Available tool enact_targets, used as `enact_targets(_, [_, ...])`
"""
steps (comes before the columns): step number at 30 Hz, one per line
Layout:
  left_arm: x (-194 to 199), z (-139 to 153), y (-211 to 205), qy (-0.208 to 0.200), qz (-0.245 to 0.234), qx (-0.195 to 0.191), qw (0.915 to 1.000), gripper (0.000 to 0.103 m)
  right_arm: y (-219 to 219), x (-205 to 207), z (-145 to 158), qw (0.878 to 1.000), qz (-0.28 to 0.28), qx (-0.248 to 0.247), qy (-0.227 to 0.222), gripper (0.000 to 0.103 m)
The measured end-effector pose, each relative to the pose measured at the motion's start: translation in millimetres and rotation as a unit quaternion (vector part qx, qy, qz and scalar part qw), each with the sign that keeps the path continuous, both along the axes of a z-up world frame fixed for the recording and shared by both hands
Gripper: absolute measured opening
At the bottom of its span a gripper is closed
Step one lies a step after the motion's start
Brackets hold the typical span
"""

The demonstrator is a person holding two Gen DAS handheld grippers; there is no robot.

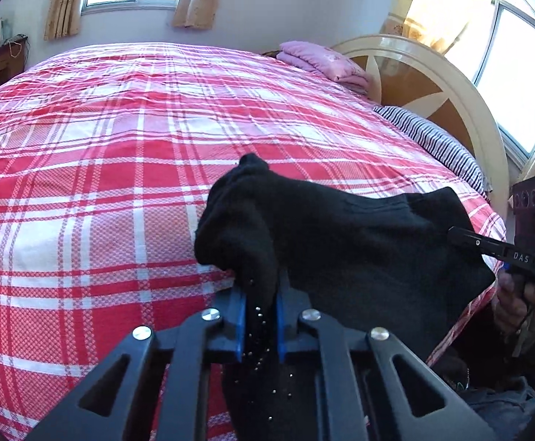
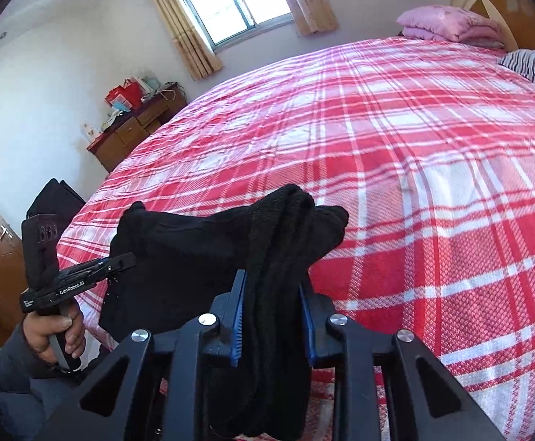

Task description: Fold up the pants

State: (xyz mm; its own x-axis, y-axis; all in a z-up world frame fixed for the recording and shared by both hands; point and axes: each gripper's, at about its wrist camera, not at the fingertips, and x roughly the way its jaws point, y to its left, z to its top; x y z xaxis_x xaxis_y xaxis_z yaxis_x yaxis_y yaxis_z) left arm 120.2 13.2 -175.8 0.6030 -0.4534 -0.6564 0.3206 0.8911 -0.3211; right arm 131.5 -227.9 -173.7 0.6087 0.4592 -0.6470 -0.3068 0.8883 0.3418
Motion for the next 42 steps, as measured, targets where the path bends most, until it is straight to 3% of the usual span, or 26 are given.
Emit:
enact_targets(7, [-1, 15, 16, -0.009, 0.009, -0.014, 0.9998, 0.012, 23, 20, 24, 0.999, 0.027, -0.023, -0.021, 0.026])
enact_targets(12, [3, 30, 45, -0.028, 0.046, -0.014, 0.9984, 0.011, 61, 54, 44, 0.997, 0.062, -0.039, -0.040, 0.026])
enact_targets(22, [6, 60, 130, -0.082, 0.161, 0.012, 0.9834, 0.011, 195, 125, 68, 0.983, 0.156, -0.061, -0.075, 0.026])
enact_targets(28, [22, 42, 176, -0.071, 0.213, 0.042, 0.9736, 0.011, 252, 159, 47, 0.982, 0.178, -0.037, -0.055, 0.026])
enact_targets(33, [37, 6, 200, -0.029, 0.223, 0.045, 0.9733, 0.012, 279, 177, 16, 0.984, 0.172, -0.042, -0.033, 0.026])
enact_targets(38, [38, -9, 201, -0.027, 0.234, 0.063, 0.9698, 0.030, 275, 191, -1, 0.989, 0.148, -0.026, 0.002, 0.027])
enact_targets(40, [36, -9, 197, -0.032, 0.242, 0.081, 0.9663, 0.047, 274, 193, -5, 0.989, 0.142, -0.032, 0.007, 0.028])
enact_targets(42, [36, -10, 196, -0.030, 0.247, 0.090, 0.9643, 0.055, 271, 197, -9, 0.991, 0.132, -0.032, 0.020, 0.030])
